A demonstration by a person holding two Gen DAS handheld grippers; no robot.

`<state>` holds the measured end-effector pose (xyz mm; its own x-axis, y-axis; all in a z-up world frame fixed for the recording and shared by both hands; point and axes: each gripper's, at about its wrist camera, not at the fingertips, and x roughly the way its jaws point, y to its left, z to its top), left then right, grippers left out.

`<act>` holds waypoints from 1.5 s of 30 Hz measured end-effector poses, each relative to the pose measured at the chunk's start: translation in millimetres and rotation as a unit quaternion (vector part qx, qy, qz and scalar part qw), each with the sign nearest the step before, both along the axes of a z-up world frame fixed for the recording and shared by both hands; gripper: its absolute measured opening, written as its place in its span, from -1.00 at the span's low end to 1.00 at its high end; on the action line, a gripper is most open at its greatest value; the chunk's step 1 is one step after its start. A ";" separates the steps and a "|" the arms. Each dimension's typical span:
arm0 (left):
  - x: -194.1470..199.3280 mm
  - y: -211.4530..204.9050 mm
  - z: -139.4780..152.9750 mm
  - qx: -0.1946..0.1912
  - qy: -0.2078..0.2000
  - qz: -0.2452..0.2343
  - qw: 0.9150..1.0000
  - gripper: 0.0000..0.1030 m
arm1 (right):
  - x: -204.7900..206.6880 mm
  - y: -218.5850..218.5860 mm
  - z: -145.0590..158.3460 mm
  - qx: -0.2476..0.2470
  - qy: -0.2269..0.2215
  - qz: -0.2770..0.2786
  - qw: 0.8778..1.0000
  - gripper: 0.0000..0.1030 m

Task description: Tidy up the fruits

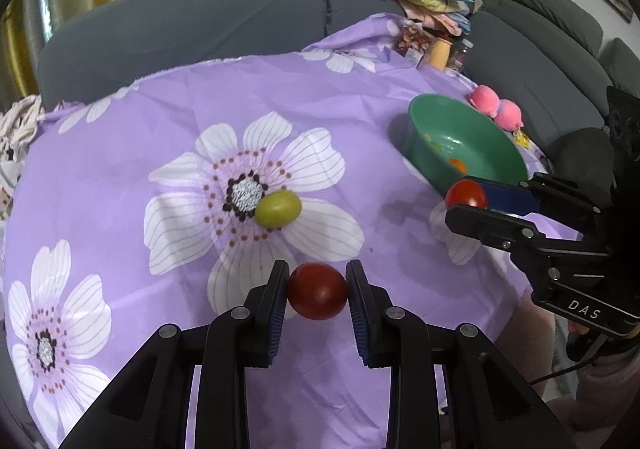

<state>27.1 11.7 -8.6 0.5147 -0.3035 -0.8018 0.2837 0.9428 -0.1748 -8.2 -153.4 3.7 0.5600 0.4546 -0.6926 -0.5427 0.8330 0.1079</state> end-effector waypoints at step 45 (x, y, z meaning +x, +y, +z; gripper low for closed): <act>16.9 -106.3 33.9 0.006 -0.029 -0.111 0.993 -0.42 | -5.6 -94.0 2.4 0.043 -0.014 -0.093 0.995 -0.44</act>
